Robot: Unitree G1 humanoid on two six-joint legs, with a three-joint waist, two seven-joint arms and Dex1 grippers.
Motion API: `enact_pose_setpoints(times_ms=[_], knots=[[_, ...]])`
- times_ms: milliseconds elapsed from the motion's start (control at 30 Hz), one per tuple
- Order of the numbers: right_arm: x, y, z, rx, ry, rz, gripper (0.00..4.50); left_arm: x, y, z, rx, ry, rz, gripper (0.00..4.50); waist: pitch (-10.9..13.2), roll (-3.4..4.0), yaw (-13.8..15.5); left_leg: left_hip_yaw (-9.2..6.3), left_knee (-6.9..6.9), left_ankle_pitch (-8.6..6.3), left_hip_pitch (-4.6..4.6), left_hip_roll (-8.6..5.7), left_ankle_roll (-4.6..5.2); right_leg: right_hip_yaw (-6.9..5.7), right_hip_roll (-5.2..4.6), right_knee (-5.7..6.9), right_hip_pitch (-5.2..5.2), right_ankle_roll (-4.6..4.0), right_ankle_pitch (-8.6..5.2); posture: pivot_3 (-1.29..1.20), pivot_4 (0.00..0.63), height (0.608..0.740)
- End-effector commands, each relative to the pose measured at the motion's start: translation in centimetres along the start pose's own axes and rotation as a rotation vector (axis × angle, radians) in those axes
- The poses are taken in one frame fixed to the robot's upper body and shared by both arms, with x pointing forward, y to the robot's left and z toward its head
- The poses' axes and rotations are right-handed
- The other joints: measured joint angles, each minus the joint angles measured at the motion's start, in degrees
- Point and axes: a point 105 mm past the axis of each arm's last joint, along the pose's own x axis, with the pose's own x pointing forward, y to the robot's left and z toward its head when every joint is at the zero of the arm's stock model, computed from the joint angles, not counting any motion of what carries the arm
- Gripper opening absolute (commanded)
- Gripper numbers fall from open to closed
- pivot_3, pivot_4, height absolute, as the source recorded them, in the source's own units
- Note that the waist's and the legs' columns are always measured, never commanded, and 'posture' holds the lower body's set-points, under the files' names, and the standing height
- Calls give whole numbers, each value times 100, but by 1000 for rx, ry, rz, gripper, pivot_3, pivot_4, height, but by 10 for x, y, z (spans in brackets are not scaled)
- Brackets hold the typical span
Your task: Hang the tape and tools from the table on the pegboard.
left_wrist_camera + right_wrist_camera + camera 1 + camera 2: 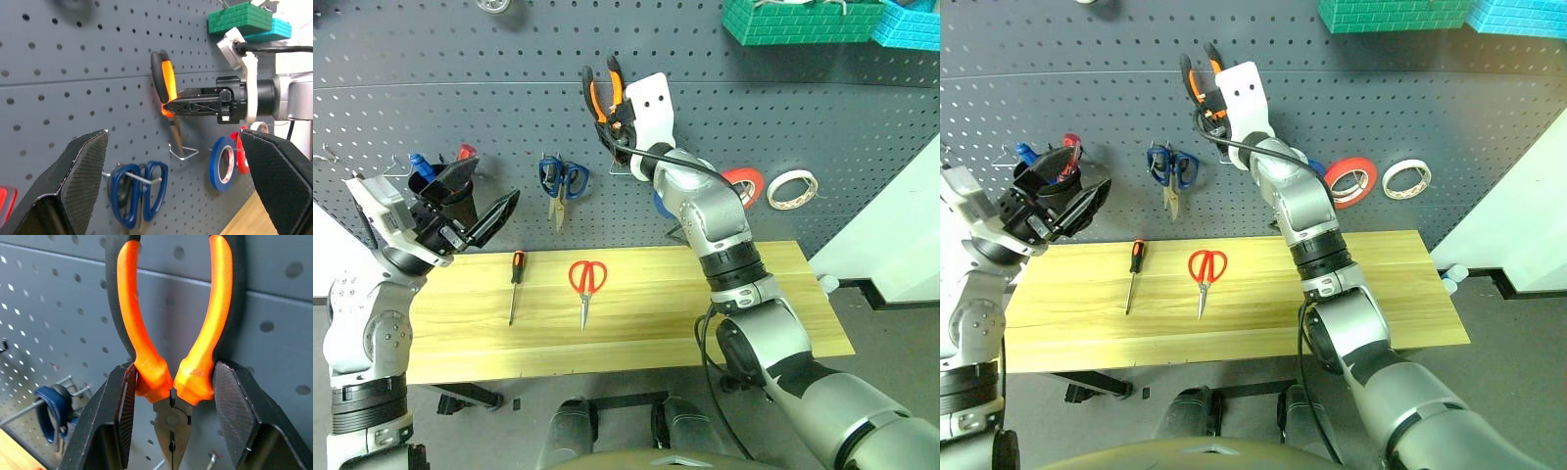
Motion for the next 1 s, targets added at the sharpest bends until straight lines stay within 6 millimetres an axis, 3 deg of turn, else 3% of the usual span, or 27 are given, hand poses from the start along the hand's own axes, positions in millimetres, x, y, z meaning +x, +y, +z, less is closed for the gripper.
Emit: enact_pose_setpoints(times_ms=[33,233,467,733,1000], knots=[[0,-4,15,-25,-67,-26,1995,3,-5,8,21,-14,-25,4500,0,0,-1,0,0,0,0,0,0,0,0,0,0,0,0,202,60,740],[-2,-2,-3,-37,-13,-28,1995,5,-11,-1,-6,29,-56,4500,0,0,-2,0,0,0,6,0,0,1,0,0,7,0,0,194,66,740],[-9,-5,-10,-38,32,-53,1995,6,-11,-4,-19,37,-60,4500,2,2,-10,-1,0,0,6,0,0,0,0,0,6,-1,0,173,76,740],[-15,-8,10,14,-1,-45,4472,9,-13,-8,-46,35,-72,4500,2,4,-16,-1,0,0,7,0,0,0,0,0,7,-2,-1,154,76,740],[-37,-12,34,39,-50,6,4472,1,-13,-17,-65,71,-79,4500,3,4,-19,-1,0,0,8,1,1,0,0,-1,7,-2,-1,141,76,740]])
